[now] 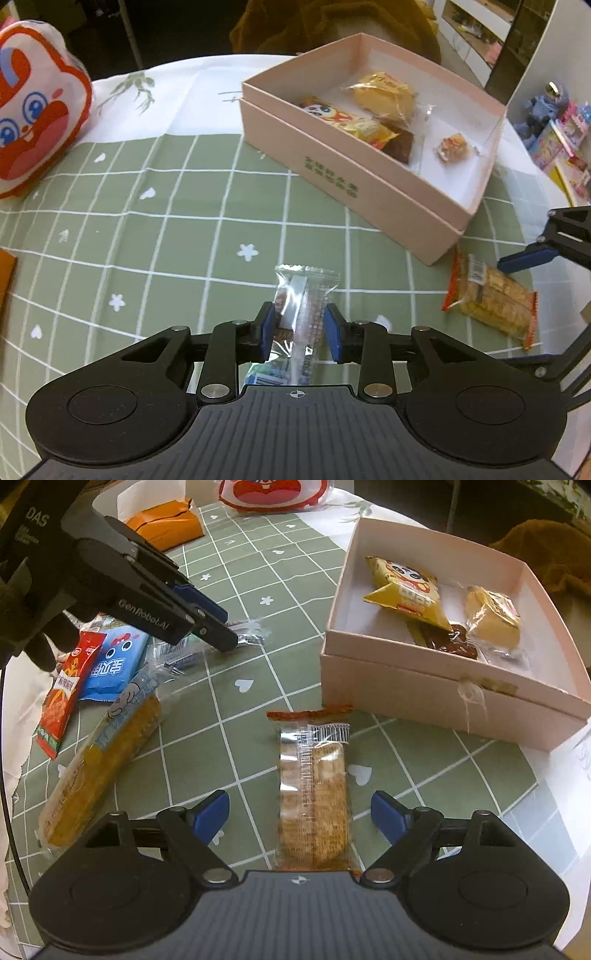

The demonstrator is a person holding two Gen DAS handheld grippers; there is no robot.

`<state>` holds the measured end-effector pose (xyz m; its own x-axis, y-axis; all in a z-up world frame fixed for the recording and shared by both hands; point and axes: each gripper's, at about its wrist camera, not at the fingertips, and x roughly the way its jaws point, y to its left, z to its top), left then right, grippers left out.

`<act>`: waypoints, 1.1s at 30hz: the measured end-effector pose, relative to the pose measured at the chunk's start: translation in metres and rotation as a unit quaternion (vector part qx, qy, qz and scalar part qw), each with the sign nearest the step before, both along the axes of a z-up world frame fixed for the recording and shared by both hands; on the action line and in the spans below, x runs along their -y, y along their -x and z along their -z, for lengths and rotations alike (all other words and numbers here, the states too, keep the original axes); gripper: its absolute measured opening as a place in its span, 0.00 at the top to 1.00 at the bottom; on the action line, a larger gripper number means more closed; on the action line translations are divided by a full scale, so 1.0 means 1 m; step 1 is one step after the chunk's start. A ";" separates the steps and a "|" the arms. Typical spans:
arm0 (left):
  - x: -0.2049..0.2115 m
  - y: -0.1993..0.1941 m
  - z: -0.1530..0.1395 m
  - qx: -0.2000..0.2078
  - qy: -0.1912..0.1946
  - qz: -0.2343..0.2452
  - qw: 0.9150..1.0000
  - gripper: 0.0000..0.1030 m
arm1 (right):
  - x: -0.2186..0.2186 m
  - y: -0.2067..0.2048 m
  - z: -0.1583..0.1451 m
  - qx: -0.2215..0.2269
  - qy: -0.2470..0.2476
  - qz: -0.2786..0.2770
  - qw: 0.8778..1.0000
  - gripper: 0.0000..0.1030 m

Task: Organize snacks
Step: 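Grasp the wrapped wafer bar with the right gripper while left holds its packet, then carry both held snacks over the pink box and open both grippers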

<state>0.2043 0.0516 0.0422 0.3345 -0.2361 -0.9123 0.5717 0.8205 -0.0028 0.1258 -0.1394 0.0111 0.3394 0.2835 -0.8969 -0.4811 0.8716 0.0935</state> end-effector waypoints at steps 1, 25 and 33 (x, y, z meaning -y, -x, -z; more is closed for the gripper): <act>0.000 -0.001 0.000 0.001 -0.007 0.002 1.000 0.68 | 0.000 0.000 0.000 0.000 0.000 -0.001 1.000 0.18; -0.003 0.006 0.010 -0.018 0.035 -0.135 0.990 0.58 | -0.004 0.009 -0.003 0.034 0.005 0.003 0.999 0.51; 0.004 0.053 -0.008 0.023 0.078 -0.165 0.983 0.61 | 0.014 0.028 -0.024 0.016 -0.025 0.004 1.000 0.65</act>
<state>0.1517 0.0481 0.0505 0.4562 -0.2431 -0.8560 0.2768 0.9530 -0.1232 0.0975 -0.1529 0.0355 0.3700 0.3251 -0.8703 -0.4770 0.8703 0.1223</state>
